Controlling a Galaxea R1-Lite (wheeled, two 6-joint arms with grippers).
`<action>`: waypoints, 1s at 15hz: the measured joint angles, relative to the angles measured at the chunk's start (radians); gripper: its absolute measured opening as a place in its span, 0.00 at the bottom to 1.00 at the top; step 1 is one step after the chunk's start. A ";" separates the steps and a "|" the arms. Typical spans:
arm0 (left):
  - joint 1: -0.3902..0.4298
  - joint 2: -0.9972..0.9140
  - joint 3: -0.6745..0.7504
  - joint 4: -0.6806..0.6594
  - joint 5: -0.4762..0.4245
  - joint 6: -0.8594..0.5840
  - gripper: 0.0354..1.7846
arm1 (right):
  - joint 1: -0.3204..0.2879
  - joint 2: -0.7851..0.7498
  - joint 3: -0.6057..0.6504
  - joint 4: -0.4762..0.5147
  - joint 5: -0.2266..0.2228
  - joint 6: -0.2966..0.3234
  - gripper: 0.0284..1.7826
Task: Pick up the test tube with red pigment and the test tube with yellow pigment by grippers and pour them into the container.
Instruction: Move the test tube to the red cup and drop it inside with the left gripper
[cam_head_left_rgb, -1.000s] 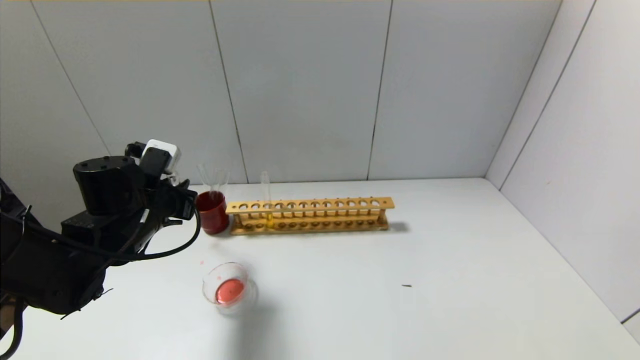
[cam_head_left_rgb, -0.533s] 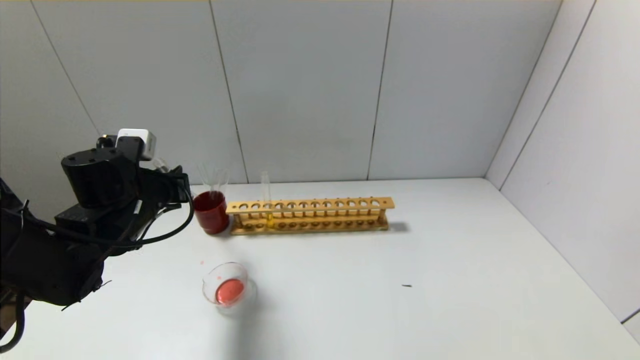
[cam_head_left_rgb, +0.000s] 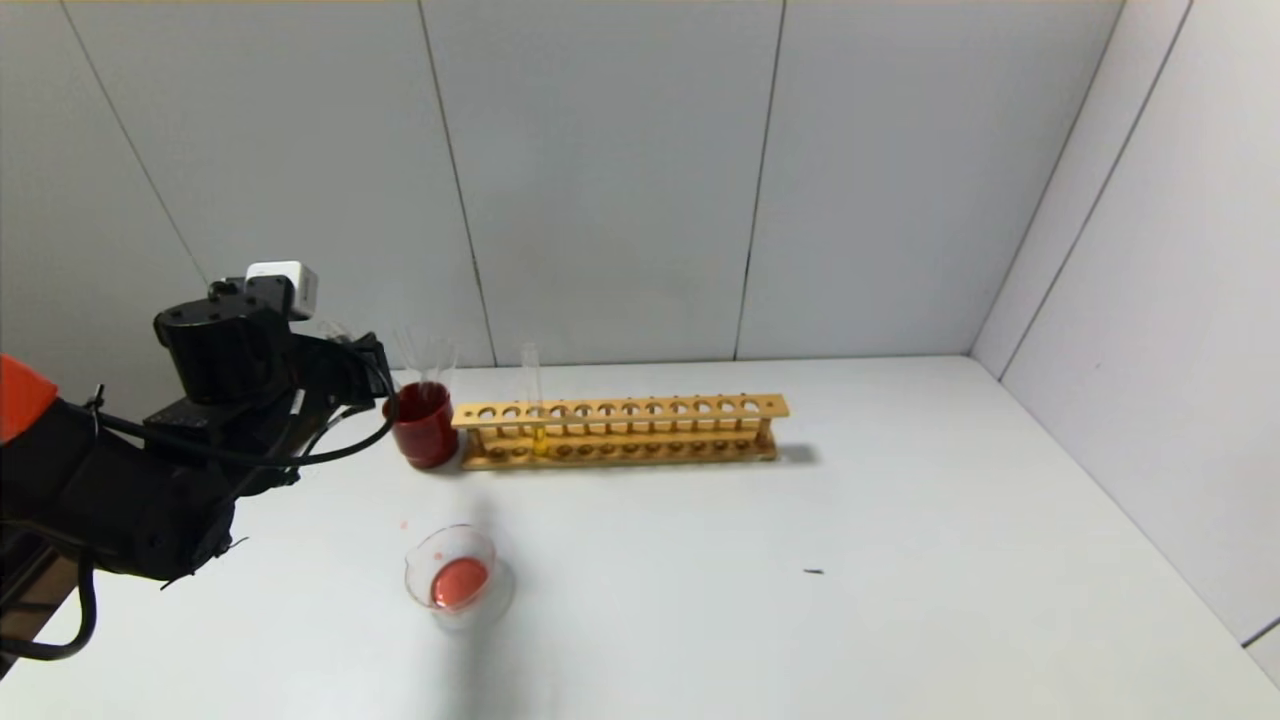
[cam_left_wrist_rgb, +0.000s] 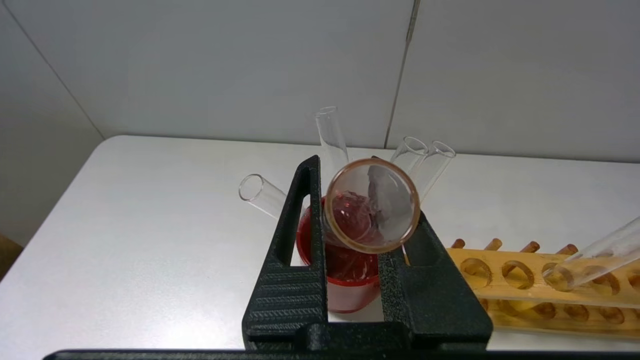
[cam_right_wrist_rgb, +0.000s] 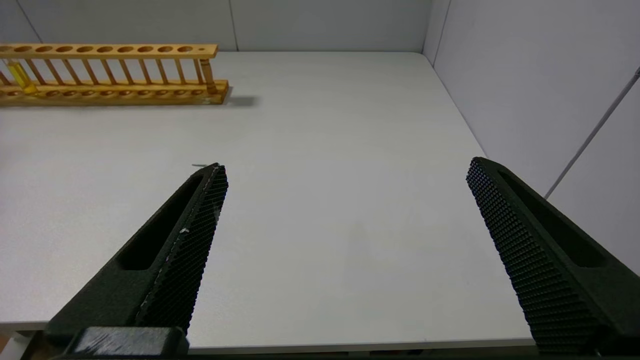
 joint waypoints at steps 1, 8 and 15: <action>0.000 0.009 -0.007 0.001 -0.002 -0.008 0.17 | 0.000 0.000 0.000 0.000 0.000 0.000 0.98; 0.000 0.056 -0.027 0.004 -0.005 -0.019 0.17 | 0.000 0.000 0.000 0.000 0.000 0.000 0.98; 0.008 0.097 -0.074 0.029 -0.017 -0.021 0.17 | 0.000 0.000 0.000 0.000 0.000 0.000 0.98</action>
